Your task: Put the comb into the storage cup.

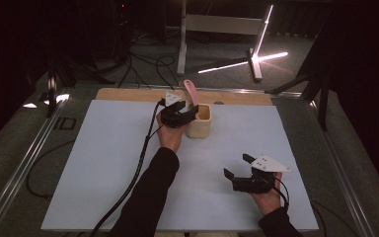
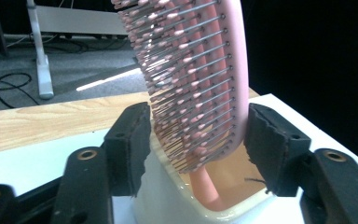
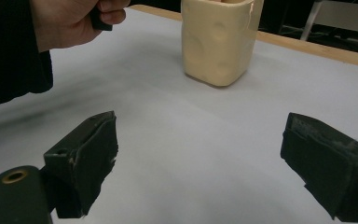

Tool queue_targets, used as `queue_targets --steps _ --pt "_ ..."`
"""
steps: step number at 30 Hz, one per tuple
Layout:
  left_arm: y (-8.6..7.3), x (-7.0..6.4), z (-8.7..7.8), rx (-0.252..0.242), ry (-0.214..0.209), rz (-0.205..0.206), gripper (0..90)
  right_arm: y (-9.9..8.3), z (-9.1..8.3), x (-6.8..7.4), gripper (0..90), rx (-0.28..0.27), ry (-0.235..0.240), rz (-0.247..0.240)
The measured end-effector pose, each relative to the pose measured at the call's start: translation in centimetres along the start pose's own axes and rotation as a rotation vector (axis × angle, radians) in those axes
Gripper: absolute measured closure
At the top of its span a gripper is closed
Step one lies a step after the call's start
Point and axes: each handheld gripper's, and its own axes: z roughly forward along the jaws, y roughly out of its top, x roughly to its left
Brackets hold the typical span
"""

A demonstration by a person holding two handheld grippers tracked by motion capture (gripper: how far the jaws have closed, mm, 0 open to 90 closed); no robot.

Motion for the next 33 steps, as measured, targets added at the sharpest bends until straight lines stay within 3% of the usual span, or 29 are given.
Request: queue_targets --steps 12,16,21,33 --pt "0.3 0.01 -0.18 0.004 0.022 -0.008 22.4 -0.01 -0.05 -0.05 10.8 0.0 -0.002 -0.001" --pt "0.43 0.15 -0.29 0.013 0.053 -0.01 15.0 -0.02 -0.03 -0.04 10.8 0.001 -0.002 -0.002" --pt "0.54 0.31 -0.42 0.023 0.053 -0.001 2.3 -0.05 -0.02 -0.08 10.8 0.001 -0.002 0.0" --pt "0.79 0.28 -0.66 0.032 0.058 0.024 0.1 -0.08 -0.01 -0.1 10.8 0.003 -0.002 -0.001"
